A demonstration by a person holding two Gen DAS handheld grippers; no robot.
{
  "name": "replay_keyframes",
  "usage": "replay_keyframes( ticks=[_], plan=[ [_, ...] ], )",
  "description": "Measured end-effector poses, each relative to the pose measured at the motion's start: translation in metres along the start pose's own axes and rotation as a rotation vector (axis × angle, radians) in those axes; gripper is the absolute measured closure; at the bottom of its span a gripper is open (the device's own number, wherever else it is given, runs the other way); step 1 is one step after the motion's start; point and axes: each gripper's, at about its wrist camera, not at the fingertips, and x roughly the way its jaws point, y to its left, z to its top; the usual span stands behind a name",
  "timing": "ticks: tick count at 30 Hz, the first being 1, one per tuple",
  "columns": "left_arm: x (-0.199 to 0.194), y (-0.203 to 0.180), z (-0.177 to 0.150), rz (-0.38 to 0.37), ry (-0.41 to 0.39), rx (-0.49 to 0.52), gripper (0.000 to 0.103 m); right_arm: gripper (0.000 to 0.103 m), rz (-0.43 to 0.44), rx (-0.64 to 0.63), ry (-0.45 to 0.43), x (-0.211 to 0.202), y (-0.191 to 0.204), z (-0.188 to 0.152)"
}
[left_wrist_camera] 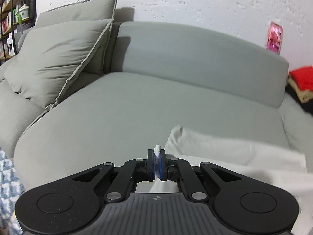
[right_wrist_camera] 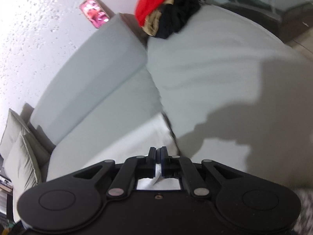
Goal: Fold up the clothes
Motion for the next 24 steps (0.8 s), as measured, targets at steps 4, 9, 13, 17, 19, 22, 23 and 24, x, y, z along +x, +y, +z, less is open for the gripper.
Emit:
replay_keyframes(
  ticks=[4, 9, 13, 17, 19, 22, 23, 24],
  plan=[
    [-0.003, 0.006, -0.015, 0.029, 0.013, 0.053, 0.099, 0.099, -0.026, -0.021, -0.03, -0.007, -0.006, -0.012],
    [0.006, 0.0, -0.036, 0.086, 0.131, 0.194, 0.086, 0.096, -0.104, -0.09, 0.003, -0.005, -0.007, -0.028],
    [-0.032, 0.005, -0.041, 0.07, 0.019, 0.227, 0.077, 0.086, -0.126, -0.137, -0.012, -0.022, -0.003, -0.036],
    [-0.048, 0.0, -0.031, -0.076, -0.058, 0.197, 0.075, 0.083, -0.065, -0.16, -0.058, -0.043, 0.006, -0.04],
    [-0.034, -0.017, -0.029, -0.169, -0.026, 0.192, 0.074, 0.083, -0.017, -0.163, 0.001, -0.031, 0.013, -0.04],
    [0.003, -0.063, -0.03, -0.207, 0.041, 0.294, 0.073, 0.083, -0.004, -0.214, 0.159, 0.011, 0.032, -0.043],
    [0.016, -0.078, -0.03, -0.213, 0.067, 0.328, 0.073, 0.083, -0.01, -0.234, 0.195, 0.026, 0.04, -0.043],
    [0.03, -0.091, -0.029, -0.229, 0.1, 0.333, 0.073, 0.083, -0.017, -0.251, 0.23, 0.04, 0.047, -0.041]
  ],
)
